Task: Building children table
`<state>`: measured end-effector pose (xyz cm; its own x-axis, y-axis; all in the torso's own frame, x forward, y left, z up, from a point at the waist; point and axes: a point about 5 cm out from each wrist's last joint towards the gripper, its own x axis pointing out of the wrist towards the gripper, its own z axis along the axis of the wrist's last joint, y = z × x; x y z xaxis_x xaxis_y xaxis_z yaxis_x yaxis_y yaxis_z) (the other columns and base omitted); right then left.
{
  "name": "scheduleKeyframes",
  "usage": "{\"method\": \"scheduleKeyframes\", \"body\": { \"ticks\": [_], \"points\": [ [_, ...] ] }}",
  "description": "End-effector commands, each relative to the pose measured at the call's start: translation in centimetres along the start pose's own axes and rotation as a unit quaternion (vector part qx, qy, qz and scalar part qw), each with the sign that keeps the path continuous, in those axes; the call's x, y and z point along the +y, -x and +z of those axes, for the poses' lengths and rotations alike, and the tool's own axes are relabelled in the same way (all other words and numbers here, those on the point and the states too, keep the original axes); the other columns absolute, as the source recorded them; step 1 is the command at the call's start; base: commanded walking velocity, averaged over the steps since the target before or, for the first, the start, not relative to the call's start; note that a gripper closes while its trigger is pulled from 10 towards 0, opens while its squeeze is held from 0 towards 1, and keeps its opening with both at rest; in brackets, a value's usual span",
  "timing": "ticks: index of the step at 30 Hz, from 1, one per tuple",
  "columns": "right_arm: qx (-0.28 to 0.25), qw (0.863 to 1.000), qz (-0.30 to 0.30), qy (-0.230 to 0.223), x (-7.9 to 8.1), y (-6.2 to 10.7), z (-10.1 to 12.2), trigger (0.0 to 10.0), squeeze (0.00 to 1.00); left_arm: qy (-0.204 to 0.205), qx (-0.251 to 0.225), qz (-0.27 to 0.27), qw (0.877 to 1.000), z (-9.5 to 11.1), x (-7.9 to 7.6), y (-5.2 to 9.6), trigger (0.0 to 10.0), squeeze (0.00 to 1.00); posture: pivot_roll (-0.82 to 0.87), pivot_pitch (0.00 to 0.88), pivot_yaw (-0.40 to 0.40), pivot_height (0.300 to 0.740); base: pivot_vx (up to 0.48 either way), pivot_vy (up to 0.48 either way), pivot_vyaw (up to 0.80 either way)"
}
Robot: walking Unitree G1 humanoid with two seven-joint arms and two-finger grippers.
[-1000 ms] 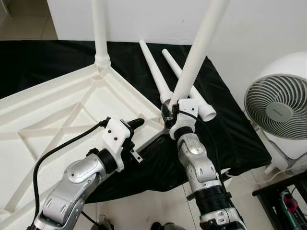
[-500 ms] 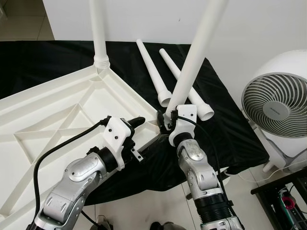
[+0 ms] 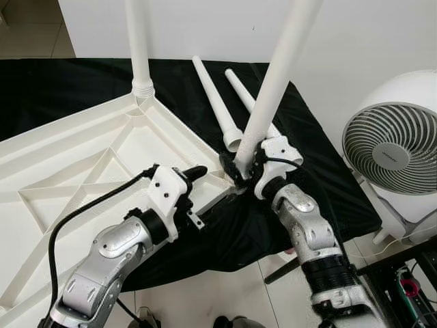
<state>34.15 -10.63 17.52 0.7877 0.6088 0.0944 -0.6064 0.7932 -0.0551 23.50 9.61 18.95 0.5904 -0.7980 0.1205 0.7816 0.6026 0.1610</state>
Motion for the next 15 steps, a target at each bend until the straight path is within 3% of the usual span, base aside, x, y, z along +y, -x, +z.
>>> {"method": "scheduleKeyframes", "body": {
  "ticks": [1,11,12,14,15],
  "points": [
    [0.005,1.000,0.021,-0.001,-0.2,0.1,-0.5,10.0,0.00,0.002,0.002,-0.018,1.000,-0.2,-0.3,-0.2,10.0,0.00,0.14,0.110,-0.114,0.740,0.000,0.000,0.00],
    [0.033,0.996,0.077,0.026,-0.9,-0.3,-1.3,10.0,0.00,0.001,-0.002,-0.009,1.000,0.0,-0.1,-0.3,10.0,0.00,0.15,0.121,-0.118,0.740,0.000,0.000,0.00],
    [0.037,0.995,0.084,0.027,-0.9,-0.3,-1.5,3.3,0.00,0.001,-0.002,-0.008,1.000,0.0,-0.2,-0.3,10.0,0.00,0.15,0.122,-0.118,0.740,0.000,0.000,0.00],
    [0.037,0.995,0.087,0.026,-0.9,-0.3,-1.6,3.3,0.00,0.001,-0.002,-0.008,1.000,0.0,-0.2,-0.3,10.0,0.00,0.15,0.122,-0.118,0.740,0.000,0.000,0.00],
    [0.039,0.995,0.090,0.028,-1.0,-0.3,-1.7,0.0,0.00,0.002,-0.001,-0.008,1.000,0.0,-0.2,-0.2,10.0,0.00,0.15,0.125,-0.119,0.740,0.000,0.000,0.00]
  ]
}}
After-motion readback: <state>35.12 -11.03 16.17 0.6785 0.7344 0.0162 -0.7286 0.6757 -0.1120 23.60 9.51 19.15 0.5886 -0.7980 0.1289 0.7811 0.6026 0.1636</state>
